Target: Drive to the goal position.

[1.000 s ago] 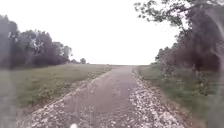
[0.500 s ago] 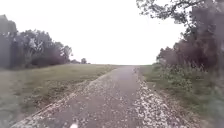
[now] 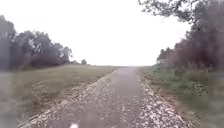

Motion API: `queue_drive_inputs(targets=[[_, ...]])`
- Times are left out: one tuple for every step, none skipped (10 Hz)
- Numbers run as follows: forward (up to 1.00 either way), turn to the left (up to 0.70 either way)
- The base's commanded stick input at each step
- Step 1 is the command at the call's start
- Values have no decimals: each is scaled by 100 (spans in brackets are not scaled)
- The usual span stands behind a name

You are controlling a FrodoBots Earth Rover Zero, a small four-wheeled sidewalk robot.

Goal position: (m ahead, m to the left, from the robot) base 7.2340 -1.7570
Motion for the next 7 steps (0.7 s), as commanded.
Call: queue_drive_inputs(targets=[[70, 0], [70, 0], [70, 0], [70, 0], [70, 0], [70, 0], [70, 0]])
